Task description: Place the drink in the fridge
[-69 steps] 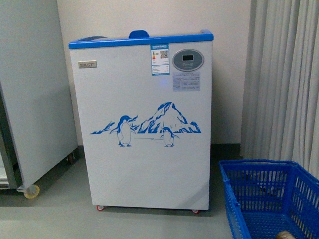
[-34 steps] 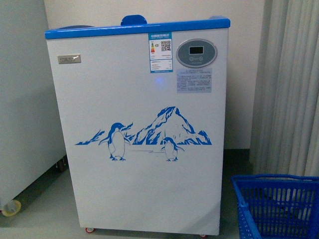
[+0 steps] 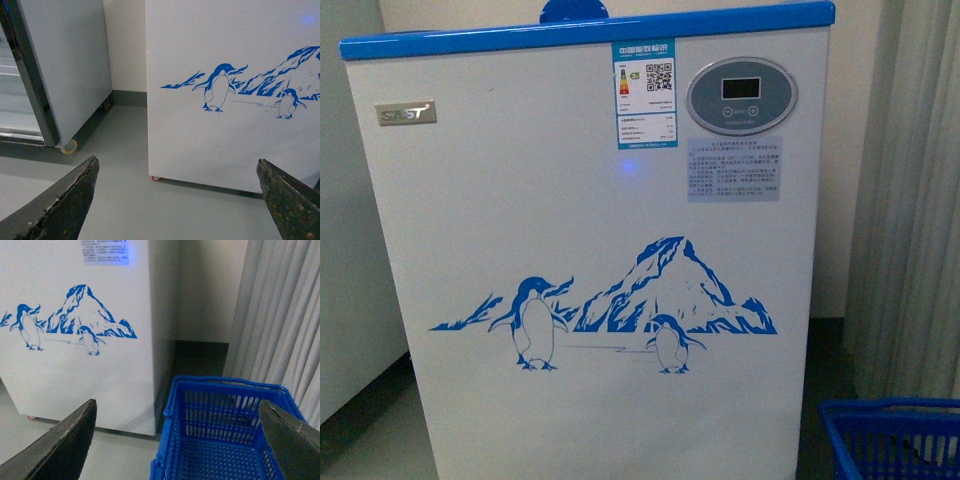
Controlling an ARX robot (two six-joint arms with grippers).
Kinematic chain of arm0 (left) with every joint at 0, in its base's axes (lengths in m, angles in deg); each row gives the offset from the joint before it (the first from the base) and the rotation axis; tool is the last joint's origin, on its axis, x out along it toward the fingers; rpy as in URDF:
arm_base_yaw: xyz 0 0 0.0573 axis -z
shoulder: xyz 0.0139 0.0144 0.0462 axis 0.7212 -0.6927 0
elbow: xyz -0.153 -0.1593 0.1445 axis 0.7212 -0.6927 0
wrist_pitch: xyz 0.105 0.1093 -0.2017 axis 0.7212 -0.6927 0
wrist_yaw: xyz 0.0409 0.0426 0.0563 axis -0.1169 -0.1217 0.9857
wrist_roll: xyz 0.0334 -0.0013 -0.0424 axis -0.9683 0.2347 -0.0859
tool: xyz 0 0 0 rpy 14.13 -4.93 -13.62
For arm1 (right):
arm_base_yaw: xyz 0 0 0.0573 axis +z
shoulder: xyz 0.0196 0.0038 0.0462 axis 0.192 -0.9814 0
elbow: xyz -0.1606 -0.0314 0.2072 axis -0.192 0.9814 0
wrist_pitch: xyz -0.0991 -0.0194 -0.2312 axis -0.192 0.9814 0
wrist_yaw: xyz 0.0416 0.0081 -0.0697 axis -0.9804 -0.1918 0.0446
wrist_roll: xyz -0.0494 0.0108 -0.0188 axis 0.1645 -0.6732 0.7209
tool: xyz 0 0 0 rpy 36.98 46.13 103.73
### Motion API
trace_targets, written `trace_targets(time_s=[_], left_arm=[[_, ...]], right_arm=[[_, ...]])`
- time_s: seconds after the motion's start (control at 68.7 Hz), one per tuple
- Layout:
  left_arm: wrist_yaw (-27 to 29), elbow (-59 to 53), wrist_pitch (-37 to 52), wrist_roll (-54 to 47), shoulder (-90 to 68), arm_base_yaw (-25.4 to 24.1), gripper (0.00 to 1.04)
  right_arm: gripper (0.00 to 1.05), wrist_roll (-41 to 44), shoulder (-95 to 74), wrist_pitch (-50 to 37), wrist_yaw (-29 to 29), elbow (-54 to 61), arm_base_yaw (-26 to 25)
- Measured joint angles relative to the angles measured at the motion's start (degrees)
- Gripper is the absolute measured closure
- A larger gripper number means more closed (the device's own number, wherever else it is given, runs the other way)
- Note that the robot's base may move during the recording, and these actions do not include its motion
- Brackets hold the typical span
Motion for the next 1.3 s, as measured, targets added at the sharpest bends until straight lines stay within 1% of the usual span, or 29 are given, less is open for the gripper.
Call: trace_targets(time_s=[0.16,0.189,0.204,0.218,0.233,0.262,0.306,0.335,0.35,0.408,0.481,0.553,0.568,0.626,0.772,0.874,1.063,1.165,1.296], left_arm=[[0.0,0.0,0.0,0.0,0.0,0.0,0.08],[0.0,0.0,0.0,0.0,0.0,0.0,0.08],[0.0,0.0,0.0,0.0,0.0,0.0,0.08],[0.0,0.0,0.0,0.0,0.0,0.0,0.08],[0.0,0.0,0.0,0.0,0.0,0.0,0.08],[0.0,0.0,0.0,0.0,0.0,0.0,0.08],[0.0,0.0,0.0,0.0,0.0,0.0,0.08],[0.0,0.0,0.0,0.0,0.0,0.0,0.08],[0.0,0.0,0.0,0.0,0.0,0.0,0.08],[0.0,0.0,0.0,0.0,0.0,0.0,0.08],[0.0,0.0,0.0,0.0,0.0,0.0,0.08],[0.0,0.0,0.0,0.0,0.0,0.0,0.08],[0.0,0.0,0.0,0.0,0.0,0.0,0.08],[0.0,0.0,0.0,0.0,0.0,0.0,0.08],[0.0,0.0,0.0,0.0,0.0,0.0,0.08],[0.0,0.0,0.0,0.0,0.0,0.0,0.08],[0.0,0.0,0.0,0.0,0.0,0.0,0.08],[0.0,0.0,0.0,0.0,0.0,0.0,0.08],[0.0,0.0,0.0,0.0,0.0,0.0,0.08]], right_arm=[[0.08,0.0,-0.1,0.0,0.1,0.0,0.0],[0.08,-1.2,-1.9,3.1,2.7,-0.9,0.7],[0.08,-2.6,-3.7,6.7,6.0,-2.4,0.9],[0.08,-3.9,-6.8,10.1,8.0,-4.2,0.7],[0.08,-4.5,-10.4,12.7,9.8,-5.8,-0.5],[0.08,-5.2,-16.1,13.4,10.6,-7.3,-3.2],[0.08,-5.2,-26.1,9.8,9.6,-8.3,-8.2],[0.08,-4.9,-30.1,7.4,9.3,-8.6,-10.0],[0.08,-4.5,-34.0,4.7,9.2,-8.9,-11.6],[0.08,-2.5,-46.3,-4.5,9.1,-10.3,-15.4],[0.08,-0.2,-61.2,-15.2,9.8,-13.2,-18.2],[0.08,3.6,-82.4,-29.3,11.7,-18.1,-20.3],[0.08,4.5,-88.7,-32.9,12.0,-19.6,-20.9],[0.08,5.2,-103.3,-38.5,12.9,-24.0,-22.3],[0.08,7.3,-125.4,-42.9,12.7,-32.2,-23.5],[0.08,9.2,-136.3,-43.8,12.8,-37.7,-24.2],[0.08,13.4,-150.2,-45.8,12.9,-45.7,-25.7],[0.08,15.3,-155.1,-44.9,11.8,-48.8,-26.1],[0.08,17.4,-160.2,-45.0,11.9,-51.9,-26.9]])
